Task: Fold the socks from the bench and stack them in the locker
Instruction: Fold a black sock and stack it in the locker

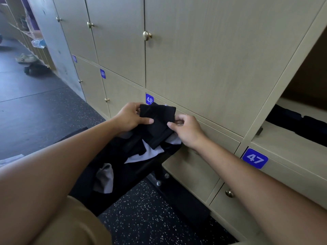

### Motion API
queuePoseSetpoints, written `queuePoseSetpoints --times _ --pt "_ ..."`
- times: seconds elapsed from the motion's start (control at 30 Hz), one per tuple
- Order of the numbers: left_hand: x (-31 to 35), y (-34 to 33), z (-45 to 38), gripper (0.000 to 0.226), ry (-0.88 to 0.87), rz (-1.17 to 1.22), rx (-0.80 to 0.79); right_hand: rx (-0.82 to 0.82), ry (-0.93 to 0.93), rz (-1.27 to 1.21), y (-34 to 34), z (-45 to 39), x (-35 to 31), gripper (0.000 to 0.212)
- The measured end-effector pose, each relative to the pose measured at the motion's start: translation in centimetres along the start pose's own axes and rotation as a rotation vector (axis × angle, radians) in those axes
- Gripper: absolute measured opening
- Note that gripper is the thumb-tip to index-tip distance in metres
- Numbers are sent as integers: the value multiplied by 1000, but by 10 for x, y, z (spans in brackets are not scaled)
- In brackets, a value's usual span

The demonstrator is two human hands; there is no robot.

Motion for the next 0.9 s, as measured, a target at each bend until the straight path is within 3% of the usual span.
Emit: queuePoseSetpoints --times 0.1,0.2,0.47,0.6,0.77,0.9 --pt "12 4 5 27 -34 59 25 -46 27 -83 6 8 -11 18" --pt "29 6 12 36 -47 153 49 -103 30 -144 9 19 -21 24" --pt "28 17 19 32 8 272 100 66 -14 -225 17 22 -24 19" --pt "7 30 22 26 15 -29 110 112 -63 -314 20 23 -21 20" --pt "-28 29 27 39 60 -553 -278 115 -122 -447 22 22 -21 16" --pt "-27 36 29 52 63 -685 -296 130 -142 -489 21 21 -21 16"
Point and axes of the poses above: each hand's wrist, its own z-axis away from the middle knuckle, its own y-axis out of the back of the hand, x = y × z, the point moved 2 cm from there along -z, towards the middle knuckle, and after that the axes turned 11 degrees about -z, right-handed, at the moved point
